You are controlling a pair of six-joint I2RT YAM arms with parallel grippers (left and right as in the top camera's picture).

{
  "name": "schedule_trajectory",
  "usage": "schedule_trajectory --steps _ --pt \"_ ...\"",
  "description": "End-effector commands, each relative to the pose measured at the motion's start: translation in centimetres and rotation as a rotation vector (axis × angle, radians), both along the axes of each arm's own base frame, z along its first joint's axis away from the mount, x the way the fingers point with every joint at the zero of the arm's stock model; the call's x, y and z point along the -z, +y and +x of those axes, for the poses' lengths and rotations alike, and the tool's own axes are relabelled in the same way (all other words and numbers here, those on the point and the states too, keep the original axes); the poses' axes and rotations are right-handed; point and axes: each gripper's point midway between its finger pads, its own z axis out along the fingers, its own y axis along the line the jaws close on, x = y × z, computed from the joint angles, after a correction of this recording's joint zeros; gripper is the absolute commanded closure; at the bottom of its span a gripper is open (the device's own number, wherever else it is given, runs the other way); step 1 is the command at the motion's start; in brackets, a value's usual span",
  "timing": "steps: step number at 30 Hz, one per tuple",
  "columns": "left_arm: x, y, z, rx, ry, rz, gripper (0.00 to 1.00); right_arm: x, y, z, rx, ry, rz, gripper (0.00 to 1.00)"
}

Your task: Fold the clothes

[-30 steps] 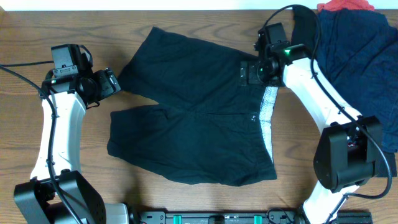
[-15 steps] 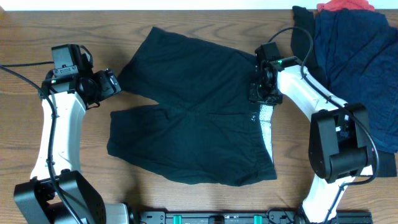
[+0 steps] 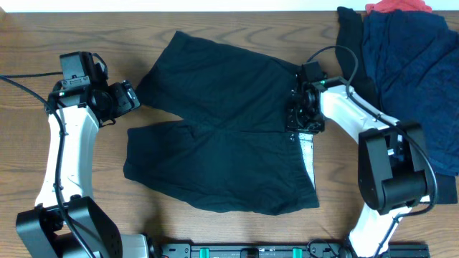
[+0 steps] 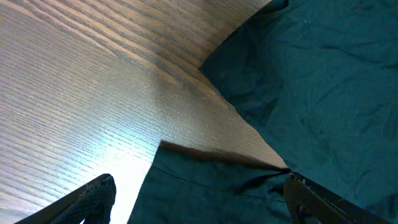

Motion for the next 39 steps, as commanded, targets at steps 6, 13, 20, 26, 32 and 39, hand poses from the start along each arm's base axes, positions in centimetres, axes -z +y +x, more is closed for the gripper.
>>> schedule_trajectory --steps 6,13,20,26,32,39 --pt "-0.4 0.0 -0.1 -0.012 -0.005 -0.003 0.12 2.1 -0.1 -1.6 0.0 0.054 0.017 0.76" --pt "-0.4 0.0 -0.1 -0.012 -0.005 -0.003 0.12 -0.9 -1.4 2.2 -0.134 -0.05 0.019 0.94" --pt "-0.4 0.0 0.0 -0.012 -0.006 -0.003 0.12 -6.8 -1.0 7.8 -0.18 -0.222 0.027 0.99" --pt "-0.4 0.0 -0.1 -0.012 -0.005 -0.003 0.12 -7.2 -1.8 6.9 -0.132 -0.164 0.015 0.99" --pt "-0.4 0.0 -0.1 -0.012 -0.005 -0.003 0.12 -7.0 -6.5 7.0 -0.003 -0.129 -0.012 0.99" --pt "-0.4 0.0 -0.1 -0.012 -0.005 -0.002 0.12 -6.1 -11.9 6.9 0.131 -0.114 -0.063 0.99"
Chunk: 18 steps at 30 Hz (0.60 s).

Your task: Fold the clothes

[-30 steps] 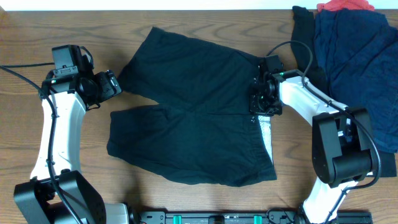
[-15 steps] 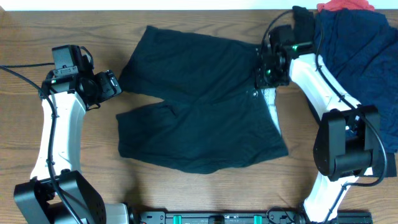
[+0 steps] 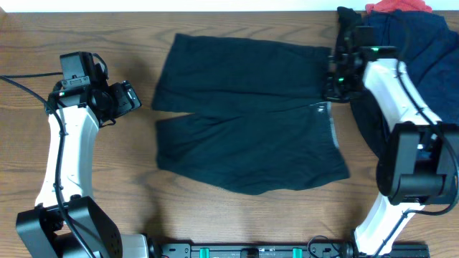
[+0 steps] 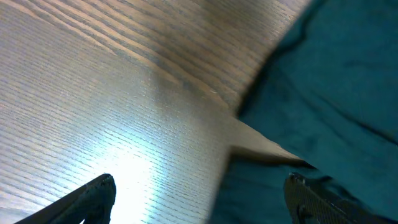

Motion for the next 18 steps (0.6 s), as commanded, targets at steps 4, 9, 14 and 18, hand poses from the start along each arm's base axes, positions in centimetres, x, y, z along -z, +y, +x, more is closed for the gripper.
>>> schedule_trajectory --steps 4,9,14,18 --pt "-0.4 0.0 0.0 -0.012 -0.008 -0.002 0.12 1.4 -2.0 -1.0 0.042 0.037 -0.05 0.99" --pt "-0.4 0.0 0.0 -0.012 -0.008 -0.002 0.12 1.8 -2.1 -1.2 0.043 0.053 -0.057 0.16" --pt "-0.4 0.0 0.0 -0.012 -0.008 -0.002 0.12 1.3 -1.0 -0.2 -0.01 0.01 -0.049 0.22" --pt "-0.4 0.0 0.0 -0.012 -0.008 -0.002 0.12 1.2 1.7 0.7 -0.104 -0.039 -0.042 0.57"
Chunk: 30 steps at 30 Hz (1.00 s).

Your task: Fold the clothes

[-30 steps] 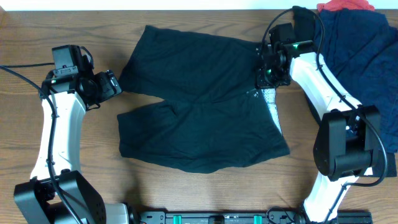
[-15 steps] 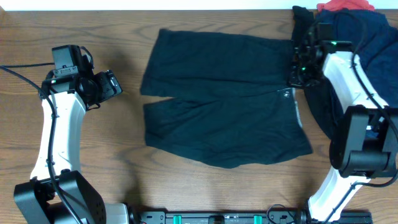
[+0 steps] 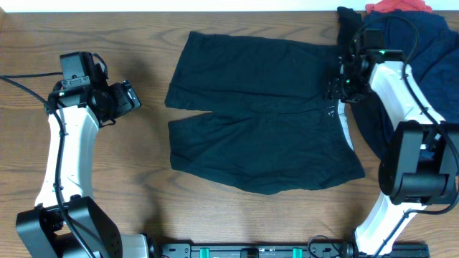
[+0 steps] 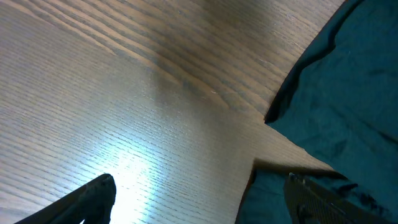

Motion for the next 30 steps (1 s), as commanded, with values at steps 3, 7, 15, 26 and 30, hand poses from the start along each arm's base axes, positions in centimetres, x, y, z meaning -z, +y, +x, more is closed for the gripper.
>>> schedule_trajectory --steps 3,7,15,26,30 --pt "-0.4 0.0 0.0 -0.012 -0.008 -0.002 0.12 0.5 4.3 0.7 -0.134 -0.037 -0.074 0.96" --pt "-0.4 0.1 0.0 -0.013 -0.007 0.001 0.12 1.4 7.5 0.8 -0.164 -0.052 -0.088 0.99" --pt "-0.4 0.1 0.0 -0.013 -0.007 0.001 0.12 5.2 13.6 0.1 -0.269 -0.03 -0.078 0.99" --pt "-0.3 0.8 -0.1 -0.003 0.001 0.049 0.12 9.0 18.5 -0.9 -0.391 -0.022 -0.043 0.99" --pt "-0.3 1.1 -0.2 -0.013 0.005 0.068 0.12 11.1 19.1 -1.3 -0.429 0.001 -0.039 0.99"
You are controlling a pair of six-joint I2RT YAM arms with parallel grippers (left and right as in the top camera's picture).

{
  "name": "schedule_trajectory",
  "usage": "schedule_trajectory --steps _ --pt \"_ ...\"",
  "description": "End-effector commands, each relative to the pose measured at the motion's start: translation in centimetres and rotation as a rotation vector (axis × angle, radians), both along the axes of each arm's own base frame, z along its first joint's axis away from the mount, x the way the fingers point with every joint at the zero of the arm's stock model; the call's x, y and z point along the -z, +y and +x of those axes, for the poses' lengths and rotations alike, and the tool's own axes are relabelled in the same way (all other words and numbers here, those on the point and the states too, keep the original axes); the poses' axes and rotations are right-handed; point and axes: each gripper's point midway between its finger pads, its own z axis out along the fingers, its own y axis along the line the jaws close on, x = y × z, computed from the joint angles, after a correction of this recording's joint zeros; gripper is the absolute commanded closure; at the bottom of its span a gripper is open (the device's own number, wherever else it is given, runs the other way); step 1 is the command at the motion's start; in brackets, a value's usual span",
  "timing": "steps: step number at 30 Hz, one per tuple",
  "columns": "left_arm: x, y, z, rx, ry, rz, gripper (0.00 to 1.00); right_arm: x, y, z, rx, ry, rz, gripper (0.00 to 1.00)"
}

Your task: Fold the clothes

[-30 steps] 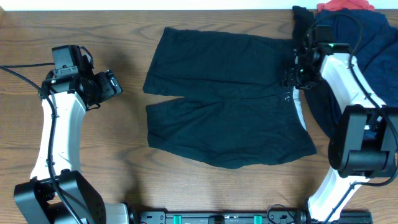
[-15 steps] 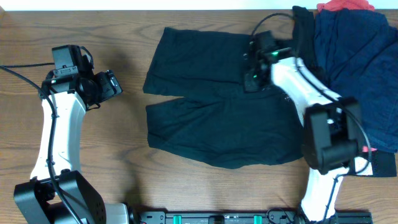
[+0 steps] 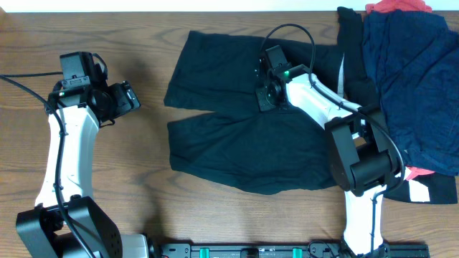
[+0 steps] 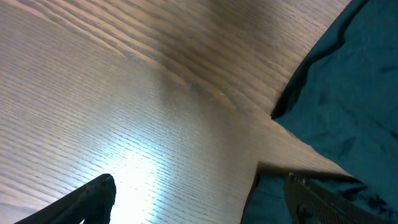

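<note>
A pair of dark shorts (image 3: 237,150) lies spread flat mid-table, legs pointing left and waistband to the right. My right gripper (image 3: 267,97) is low over the middle of the shorts, near where the two legs meet; its jaws are dark against the dark cloth and I cannot tell how they stand. My left gripper (image 3: 125,97) hovers over bare wood to the left of the shorts. In the left wrist view this gripper (image 4: 199,199) is open with nothing between its fingertips (image 4: 93,199). The leg hems of the shorts (image 4: 348,93) show at the right of that view.
A pile of other clothes fills the back right corner: a navy garment (image 3: 409,72), a red one (image 3: 398,6) and a black one (image 3: 351,36). The shorts' waistband end lies against this pile. The wooden table (image 3: 107,186) shows at left and front.
My right gripper has moved left, from the waistband at the right end of the shorts to their middle. The shorts lie about where they were. The left arm has not moved.
At first the shorts lay further left with legs splayed, my right gripper at their waistband. Then they lay further right and straighter, the gripper still at the waistband. They ended close to the clothes pile, and now the gripper is over their middle.
</note>
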Motion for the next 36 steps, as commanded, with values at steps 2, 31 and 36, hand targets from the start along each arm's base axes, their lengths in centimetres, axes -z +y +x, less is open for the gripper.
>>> schedule_trajectory --steps 2,31,36 --pt "-0.4 0.7 -0.1 -0.008 0.0 0.041 0.12 5.8 1.1 -2.5 -0.085 0.117 -0.009 0.99" --pt "-2.3 -2.9 -7.5 0.079 0.15 -0.078 0.12 -8.9 6.9 4.3 -0.238 -0.079 0.117 0.01" --pt "-2.3 -4.1 -10.8 0.084 0.212 -0.119 0.12 -12.5 6.8 3.1 -0.246 -0.051 0.154 0.01"
